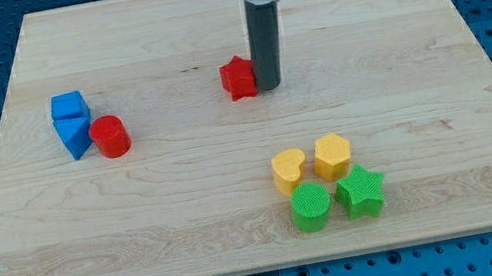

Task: Move the red star into red circle

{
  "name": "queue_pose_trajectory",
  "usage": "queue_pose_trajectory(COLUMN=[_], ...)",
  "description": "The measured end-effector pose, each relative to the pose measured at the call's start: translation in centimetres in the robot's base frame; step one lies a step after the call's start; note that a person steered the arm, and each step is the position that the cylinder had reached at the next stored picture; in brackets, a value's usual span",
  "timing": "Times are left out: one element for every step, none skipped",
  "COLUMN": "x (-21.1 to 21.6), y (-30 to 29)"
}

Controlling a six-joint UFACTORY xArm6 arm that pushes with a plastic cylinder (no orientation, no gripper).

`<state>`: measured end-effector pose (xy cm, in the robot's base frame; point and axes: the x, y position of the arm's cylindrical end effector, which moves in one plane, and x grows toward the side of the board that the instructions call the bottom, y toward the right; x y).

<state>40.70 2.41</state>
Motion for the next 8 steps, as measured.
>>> queue_pose_trajectory(x=[-1.3, -1.3, -1.6, -3.5, -3.8, -3.7, -2.9, -2.2], y=[-1.9, -4.6, -6.0, -6.2, -8.2, -10.1, -11.5, -13.0])
